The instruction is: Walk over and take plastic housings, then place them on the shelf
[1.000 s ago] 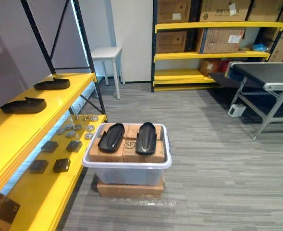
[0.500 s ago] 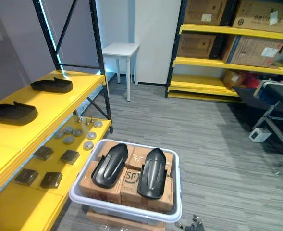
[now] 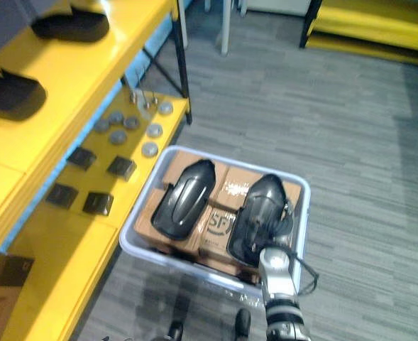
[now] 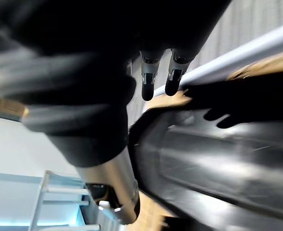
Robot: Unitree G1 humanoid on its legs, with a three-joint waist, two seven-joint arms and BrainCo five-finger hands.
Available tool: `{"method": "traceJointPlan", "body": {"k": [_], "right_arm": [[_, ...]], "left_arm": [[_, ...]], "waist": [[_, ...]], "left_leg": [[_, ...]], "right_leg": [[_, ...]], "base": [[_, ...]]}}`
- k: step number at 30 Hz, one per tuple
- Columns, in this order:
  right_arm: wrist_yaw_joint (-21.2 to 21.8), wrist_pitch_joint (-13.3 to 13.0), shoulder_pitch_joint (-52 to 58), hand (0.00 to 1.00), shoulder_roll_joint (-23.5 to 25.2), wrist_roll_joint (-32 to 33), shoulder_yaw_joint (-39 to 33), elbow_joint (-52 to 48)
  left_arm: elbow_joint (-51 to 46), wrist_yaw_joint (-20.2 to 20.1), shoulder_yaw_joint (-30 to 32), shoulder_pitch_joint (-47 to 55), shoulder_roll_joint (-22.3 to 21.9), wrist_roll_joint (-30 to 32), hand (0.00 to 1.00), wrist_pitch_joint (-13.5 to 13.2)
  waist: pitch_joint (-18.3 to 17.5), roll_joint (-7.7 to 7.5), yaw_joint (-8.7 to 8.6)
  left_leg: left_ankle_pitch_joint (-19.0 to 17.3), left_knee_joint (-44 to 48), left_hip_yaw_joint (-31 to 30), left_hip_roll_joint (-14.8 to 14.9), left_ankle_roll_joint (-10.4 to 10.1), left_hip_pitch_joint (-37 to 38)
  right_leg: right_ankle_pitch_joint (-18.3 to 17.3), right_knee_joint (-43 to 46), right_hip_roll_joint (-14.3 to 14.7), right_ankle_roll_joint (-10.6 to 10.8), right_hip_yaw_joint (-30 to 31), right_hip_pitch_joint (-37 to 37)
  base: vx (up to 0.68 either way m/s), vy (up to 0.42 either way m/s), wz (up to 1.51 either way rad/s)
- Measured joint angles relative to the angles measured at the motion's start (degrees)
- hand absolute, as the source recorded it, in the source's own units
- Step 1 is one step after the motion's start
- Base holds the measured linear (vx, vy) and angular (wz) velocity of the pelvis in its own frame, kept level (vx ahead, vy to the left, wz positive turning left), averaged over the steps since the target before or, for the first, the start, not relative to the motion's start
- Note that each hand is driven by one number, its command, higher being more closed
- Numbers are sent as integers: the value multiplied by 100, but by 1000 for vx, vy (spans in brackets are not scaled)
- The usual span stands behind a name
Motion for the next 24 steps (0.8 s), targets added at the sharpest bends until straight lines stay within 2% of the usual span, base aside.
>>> {"method": "traceJointPlan", "body": {"k": [5,9,14,17,18,24], "right_arm": [[-358,201,-563,0,-462,-8,-1,616],[-736,454,-759,0,-868,-446,-6,916],[-922,584,-1134,0,-1167,-508,-2,1283],[-929,650,-1159,0,-1197,-660,-3,1536],[-929,664,-1160,100,-1198,-660,-4,1636],[-739,622,-1468,100,-1304,-425,-19,2475]], "left_arm": [[223,145,-473,-303,106,-137,0,-81],[318,254,-846,-608,139,-239,0,-184],[399,352,-1129,-734,177,-339,0,-223],[549,390,-1203,-846,192,-343,0,-219],[553,395,-1240,-858,203,-343,0,-219],[683,467,-1414,-1022,266,-475,0,-205]], "waist": [[125,144,20],[194,257,52],[271,374,48],[279,391,48],[279,391,47],[281,394,29]], "left_leg": [[-14,148,-48,-36,24,-298],[-7,221,-179,-89,37,-591],[-6,327,-229,-105,48,-812],[-11,362,-284,-113,62,-920],[-11,371,-295,-111,62,-936],[-11,387,-316,-110,61,-1044]], "right_leg": [[97,0,-18,13,3,-216],[195,-16,-41,-2,-28,-444],[381,-201,-20,0,-49,-504],[436,-217,-5,-5,-58,-592],[443,-217,-1,-9,-65,-599],[561,-314,25,-21,-41,-673]], "base": [[-63,27,2],[-81,16,7],[-71,-5,3],[-69,-18,2],[-44,-21,5],[-30,-16,-2]]}}
